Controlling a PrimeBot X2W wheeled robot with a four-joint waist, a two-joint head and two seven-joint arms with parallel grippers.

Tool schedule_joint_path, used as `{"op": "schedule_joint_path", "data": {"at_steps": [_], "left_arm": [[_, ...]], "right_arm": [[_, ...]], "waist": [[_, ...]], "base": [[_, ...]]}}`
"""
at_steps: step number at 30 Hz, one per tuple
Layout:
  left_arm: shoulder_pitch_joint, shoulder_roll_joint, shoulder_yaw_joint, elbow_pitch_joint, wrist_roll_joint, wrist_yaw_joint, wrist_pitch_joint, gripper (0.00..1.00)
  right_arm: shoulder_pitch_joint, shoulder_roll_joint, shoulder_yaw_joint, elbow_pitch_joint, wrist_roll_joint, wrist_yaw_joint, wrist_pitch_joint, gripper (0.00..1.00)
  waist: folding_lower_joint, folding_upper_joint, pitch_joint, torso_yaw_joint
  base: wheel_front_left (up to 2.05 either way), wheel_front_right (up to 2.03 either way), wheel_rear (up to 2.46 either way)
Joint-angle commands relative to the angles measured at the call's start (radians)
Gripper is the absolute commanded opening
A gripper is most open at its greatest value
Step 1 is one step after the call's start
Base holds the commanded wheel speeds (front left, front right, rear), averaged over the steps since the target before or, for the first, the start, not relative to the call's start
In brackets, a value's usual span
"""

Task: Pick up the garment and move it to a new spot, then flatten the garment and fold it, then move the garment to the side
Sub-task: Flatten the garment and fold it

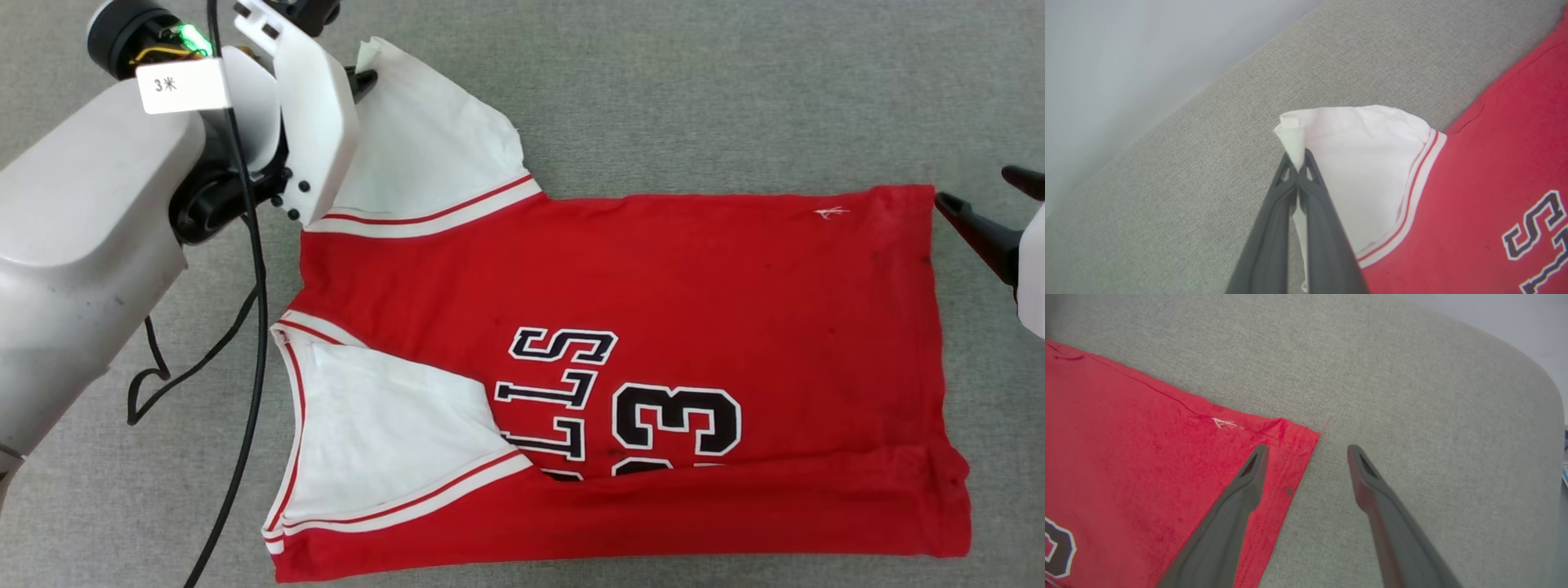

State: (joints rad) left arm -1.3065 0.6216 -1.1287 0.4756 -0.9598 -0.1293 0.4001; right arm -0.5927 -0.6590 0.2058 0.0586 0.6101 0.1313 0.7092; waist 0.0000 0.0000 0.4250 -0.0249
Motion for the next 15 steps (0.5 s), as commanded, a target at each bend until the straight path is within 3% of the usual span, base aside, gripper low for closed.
{"op": "schedule_joint_path", "data": {"at_steps": [1,8,15], "left_arm": [[0.000,-0.004,-0.006,-0.010,0.007,0.000,-0.011,0.00],[-0.021,-0.017,-0.010,-0.038,0.016,0.000,-0.040,0.00],[-0.032,-0.028,-0.005,-0.041,0.017,0.000,-0.061,0.00]], "right_arm": [[-0.035,-0.011,0.022,0.027,0.012,-0.001,0.040,1.00],[-0.128,0.000,0.101,0.157,0.020,-0.001,0.137,1.00],[-0.176,0.019,0.199,0.280,0.003,-0.001,0.143,1.00]], "waist": [[0.0000,0.0000,0.007,0.011],[0.0000,0.0000,0.035,0.036],[0.0000,0.0000,0.068,0.052]], "base": [[0.00,0.00,0.00],[0.00,0.00,0.00],[0.00,0.00,0.00]]}}
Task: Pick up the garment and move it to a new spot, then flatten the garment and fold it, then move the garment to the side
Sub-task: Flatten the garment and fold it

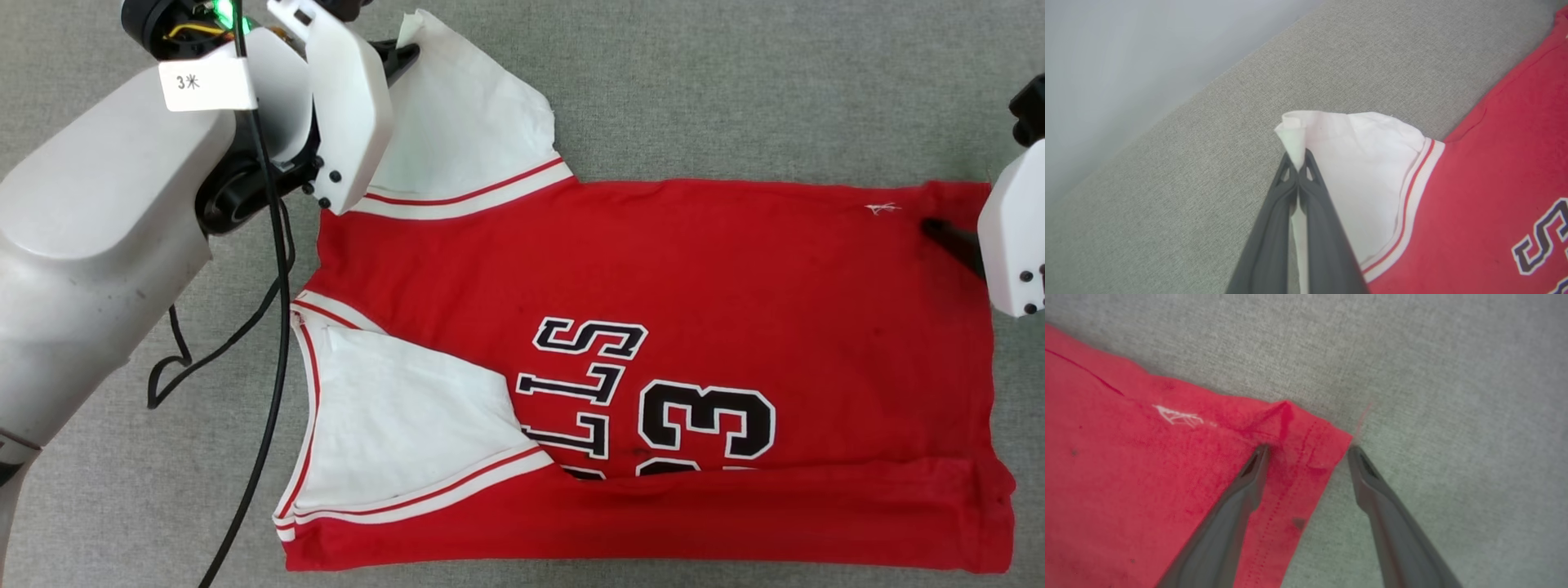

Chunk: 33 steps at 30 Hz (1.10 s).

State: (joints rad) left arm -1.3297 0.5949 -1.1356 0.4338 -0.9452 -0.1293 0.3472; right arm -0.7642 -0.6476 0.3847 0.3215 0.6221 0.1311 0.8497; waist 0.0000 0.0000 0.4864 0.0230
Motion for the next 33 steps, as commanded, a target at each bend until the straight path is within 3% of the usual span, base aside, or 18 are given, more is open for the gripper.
{"op": "schedule_joint_path", "data": {"at_steps": [1,6,7,8,9,17,20,29,33], "left_arm": [[-0.009,-0.002,0.001,0.002,0.003,0.000,-0.008,0.00],[-0.013,-0.001,-0.004,0.009,0.006,0.000,-0.024,0.00],[-0.012,0.001,-0.005,0.010,0.005,0.000,-0.027,0.00],[-0.010,0.003,-0.005,0.014,0.006,0.000,-0.030,0.00],[-0.005,0.004,-0.006,0.017,0.003,0.000,-0.035,0.00],[0.051,0.024,-0.005,0.018,-0.020,-0.001,-0.082,0.00],[0.133,0.064,-0.010,-0.022,-0.042,0.015,-0.115,0.00],[0.281,0.152,-0.033,-0.137,-0.065,0.072,-0.146,0.00],[0.431,0.216,-0.054,-0.243,-0.103,0.135,-0.177,0.00]], "right_arm": [[-0.003,0.011,0.039,0.036,-0.009,-0.001,-0.001,1.00],[0.011,0.024,0.119,0.109,0.030,-0.001,-0.060,1.00],[0.006,0.021,0.123,0.117,0.032,-0.001,-0.079,0.47],[0.000,0.018,0.129,0.122,0.035,-0.001,-0.104,0.12],[-0.007,0.013,0.129,0.126,0.039,-0.001,-0.131,0.00],[-0.009,-0.013,0.102,0.134,0.089,-0.001,-0.344,0.00],[0.093,-0.054,0.092,0.087,0.134,-0.001,-0.451,0.00],[0.260,-0.061,0.053,0.019,0.156,-0.001,-0.507,0.00],[0.408,-0.051,0.010,-0.049,0.160,-0.001,-0.519,0.00]], "waist": [[0.0000,0.0000,0.011,0.006],[0.0000,0.0000,0.022,0.013],[0.0000,0.0000,0.020,0.013],[0.0000,0.0000,0.016,0.012],[0.0000,0.0000,0.010,0.011],[0.0000,0.0000,-0.079,0.002],[0.0000,0.0000,-0.172,0.007],[0.0000,0.0000,-0.276,0.001],[0.0000,0.0000,-0.342,0.004]], "base": [[0.00,0.00,0.00],[0.00,0.00,0.00],[0.00,0.00,0.00],[0.00,0.00,0.00],[0.00,0.00,0.00],[0.00,0.00,0.00],[0.00,0.00,0.00],[0.00,0.00,0.00],[0.00,0.00,0.00]]}}
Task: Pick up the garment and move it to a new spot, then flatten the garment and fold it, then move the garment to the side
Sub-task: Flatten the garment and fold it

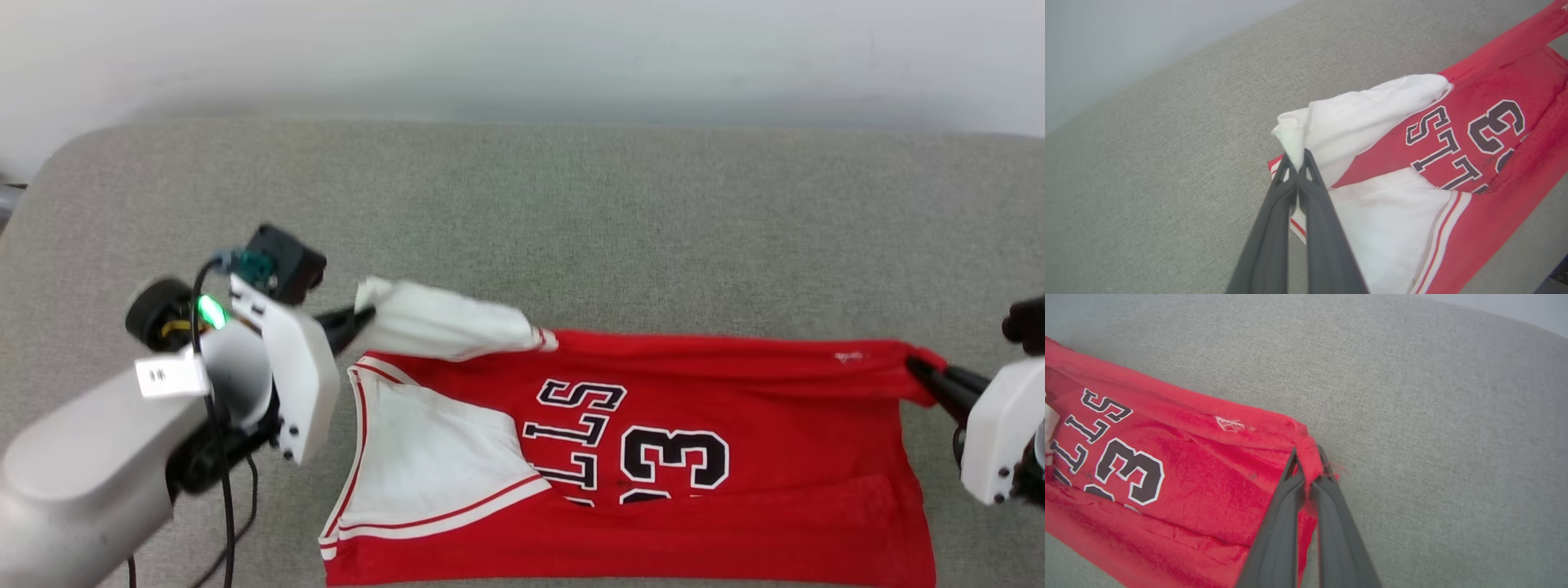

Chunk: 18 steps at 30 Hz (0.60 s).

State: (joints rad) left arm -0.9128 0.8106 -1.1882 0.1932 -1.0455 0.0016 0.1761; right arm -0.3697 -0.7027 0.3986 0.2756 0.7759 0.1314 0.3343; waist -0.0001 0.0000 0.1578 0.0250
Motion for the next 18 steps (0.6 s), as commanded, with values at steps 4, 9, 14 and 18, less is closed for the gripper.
{"op": "schedule_joint_path", "data": {"at_steps": [4,9,14,18], "left_arm": [[0.132,0.045,-0.020,-0.068,-0.033,0.055,-0.037,0.00],[0.228,0.071,-0.027,-0.111,-0.067,0.093,-0.072,0.00],[0.303,0.064,-0.039,-0.110,-0.092,0.107,-0.101,0.00],[0.342,0.043,-0.046,-0.086,-0.106,0.107,-0.117,0.00]], "right_arm": [[0.138,0.020,-0.050,-0.059,0.000,-0.002,-0.005,0.00],[0.241,0.040,-0.085,-0.104,-0.001,-0.002,0.006,0.00],[0.314,0.057,-0.115,-0.123,-0.008,-0.002,0.021,0.00],[0.349,0.069,-0.133,-0.112,-0.011,-0.002,0.031,0.00]], "waist": [[0.0001,0.0000,-0.050,0.004],[0.0001,0.0000,-0.067,0.008],[0.0001,0.0000,-0.068,0.008],[0.0001,0.0000,-0.057,0.008]], "base": [[0.00,0.00,0.00],[0.00,0.00,0.00],[0.00,0.00,0.00],[0.00,0.00,0.00]]}}
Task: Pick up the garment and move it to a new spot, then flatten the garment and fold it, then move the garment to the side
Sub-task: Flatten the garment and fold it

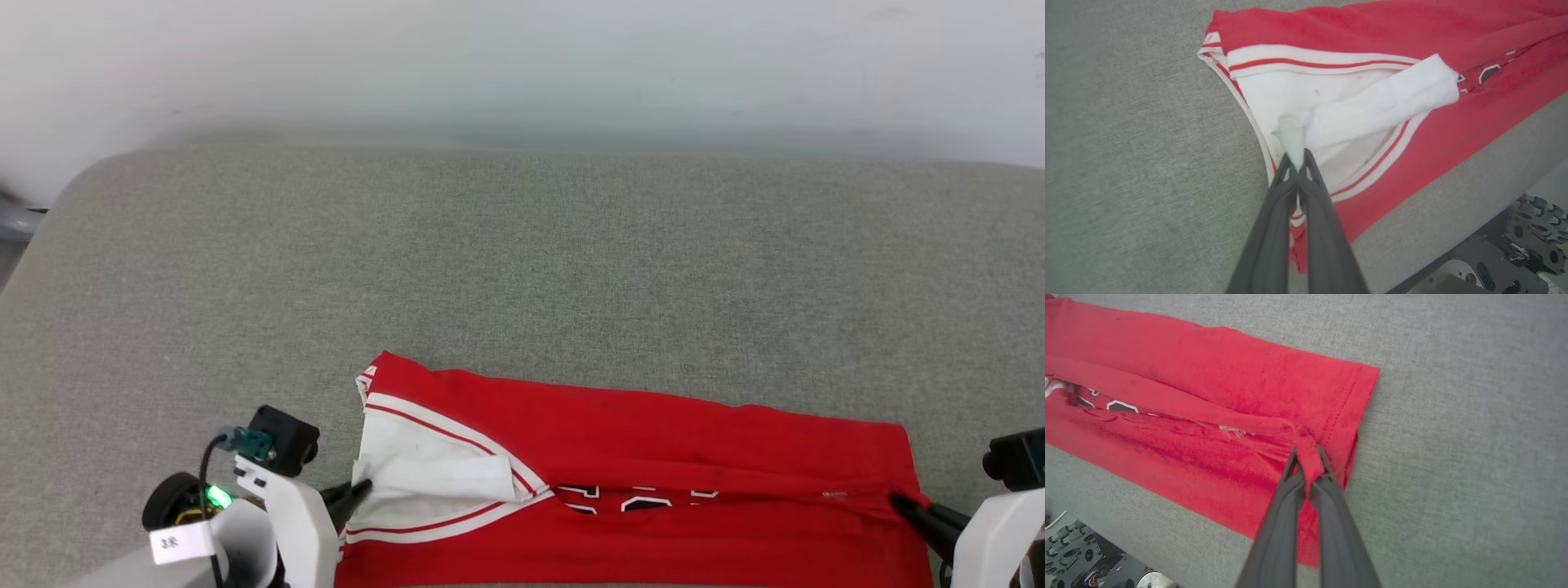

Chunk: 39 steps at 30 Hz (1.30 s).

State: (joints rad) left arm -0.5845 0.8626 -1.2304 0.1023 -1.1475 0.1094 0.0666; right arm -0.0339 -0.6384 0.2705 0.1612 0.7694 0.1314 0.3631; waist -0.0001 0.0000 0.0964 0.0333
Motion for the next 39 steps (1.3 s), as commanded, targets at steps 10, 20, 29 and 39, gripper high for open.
{"op": "schedule_joint_path", "data": {"at_steps": [10,20,29,39], "left_arm": [[0.058,-0.067,-0.008,0.109,-0.032,-0.022,-0.030,0.00],[0.090,-0.064,0.071,0.082,0.007,0.099,-0.233,1.00],[0.147,-0.057,0.202,-0.021,0.101,0.271,-0.331,1.00],[0.401,-0.208,0.622,-0.161,0.467,0.359,-0.333,1.00]], "right_arm": [[0.031,0.049,0.018,0.081,-0.014,-0.002,-0.017,0.00],[0.043,0.038,-0.048,-0.005,0.025,-0.001,-0.095,1.00],[0.064,-0.013,-0.161,-0.097,0.040,-0.001,0.001,1.00],[0.042,-0.069,-0.190,-0.008,0.151,-0.001,0.292,1.00]], "waist": [[0.0001,0.0000,0.037,0.001],[0.0001,0.0000,-0.018,0.000],[0.0001,0.0000,-0.040,0.015],[0.0001,0.0000,-0.006,0.082]], "base": [[0.00,0.00,0.00],[0.00,0.00,0.00],[0.00,0.00,0.00],[0.00,0.00,0.00]]}}
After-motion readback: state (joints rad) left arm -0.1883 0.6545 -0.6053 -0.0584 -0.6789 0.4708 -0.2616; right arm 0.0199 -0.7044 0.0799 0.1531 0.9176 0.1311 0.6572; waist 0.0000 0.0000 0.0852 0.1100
